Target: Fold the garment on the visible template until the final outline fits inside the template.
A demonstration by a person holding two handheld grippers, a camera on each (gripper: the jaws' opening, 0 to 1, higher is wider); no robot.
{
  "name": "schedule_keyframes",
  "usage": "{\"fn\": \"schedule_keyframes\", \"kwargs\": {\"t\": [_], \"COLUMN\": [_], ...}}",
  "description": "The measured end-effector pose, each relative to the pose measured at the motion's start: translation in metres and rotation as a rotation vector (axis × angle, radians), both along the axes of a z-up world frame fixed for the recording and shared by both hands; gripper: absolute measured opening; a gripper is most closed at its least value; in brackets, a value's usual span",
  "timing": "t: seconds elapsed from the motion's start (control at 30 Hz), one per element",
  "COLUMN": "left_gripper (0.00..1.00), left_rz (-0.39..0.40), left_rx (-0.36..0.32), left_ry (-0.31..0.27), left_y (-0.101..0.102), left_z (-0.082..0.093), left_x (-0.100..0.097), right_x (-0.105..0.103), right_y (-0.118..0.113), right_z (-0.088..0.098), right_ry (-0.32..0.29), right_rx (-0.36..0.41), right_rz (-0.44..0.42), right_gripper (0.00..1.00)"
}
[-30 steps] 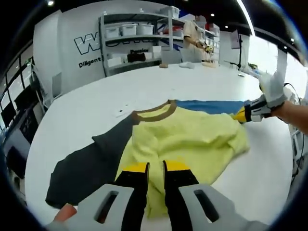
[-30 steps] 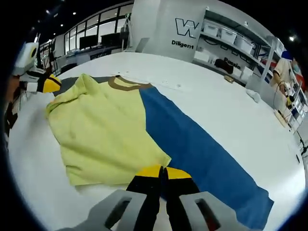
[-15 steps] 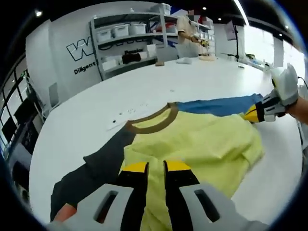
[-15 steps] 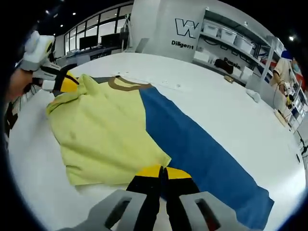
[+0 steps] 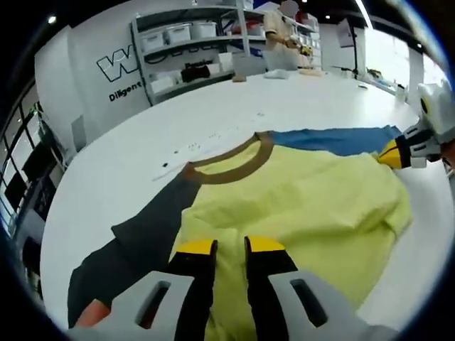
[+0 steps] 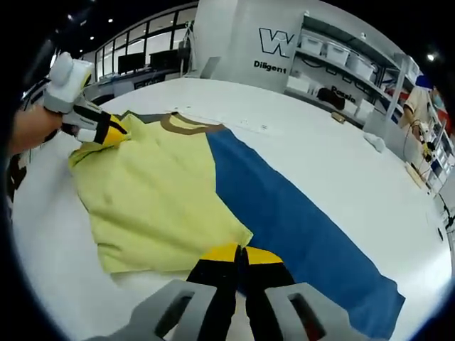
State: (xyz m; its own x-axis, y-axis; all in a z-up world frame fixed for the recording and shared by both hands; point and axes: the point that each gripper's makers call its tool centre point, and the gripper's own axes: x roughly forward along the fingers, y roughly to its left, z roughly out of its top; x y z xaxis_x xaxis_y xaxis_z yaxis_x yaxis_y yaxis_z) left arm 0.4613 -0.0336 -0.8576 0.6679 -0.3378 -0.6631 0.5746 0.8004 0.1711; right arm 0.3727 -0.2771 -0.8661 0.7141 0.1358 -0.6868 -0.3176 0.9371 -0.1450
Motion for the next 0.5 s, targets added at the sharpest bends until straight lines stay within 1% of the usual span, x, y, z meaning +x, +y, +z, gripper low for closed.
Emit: {"fn": "schedule_keyframes", "kwargs": {"t": [0.03,0.1,0.17,0.23,0.3,0.37,0.5], "left_gripper": [0.17,0.18,0.16,0.1,0.03,0.01,0.0], "left_rz": [-0.002,-0.003,0.003,0.009,0.003,0.002,-0.004], "left_rx": [0.0,0.026,0.019,0.009,0.024,0.027,0.012], "left_ry": [-0.002,-0.024,-0.022,-0.014,-0.014,-0.014,-0.01], "left_y": [-0.0013,-0.0007,-0.0008,-0.0001,0.0023,0.0043,0.0047], "left_z": [-0.0006,-0.0005,-0.0001,-0.0008,-0.0025,-0.0029,-0.0014], "left_x": [0.0,0.0031,0.0036,0.0034,0.0035,0.0042,0.0041], "right_x": [0.0,0.0003,0.0003,0.0004,0.0006,0.0008,0.0008], "right_y": [0.0,0.0,0.0003,0.0005,0.0005,0.0005,0.0004], "right_z": [0.0,0.0,0.0001,0.0,0.0,-0.0001,-0.0001], "right_ry": [0.0,0.0,0.0,-0.001,-0.001,0.0,0.003], "right_rx": [0.0,-0.003,-0.003,-0.001,0.0,0.003,0.012], "right_rz": [0.0,0.001,0.002,0.003,0.003,0.003,-0.002], "right_gripper": [0.0,0.0,0.0,0.0,0.0,0.0,0.0]}}
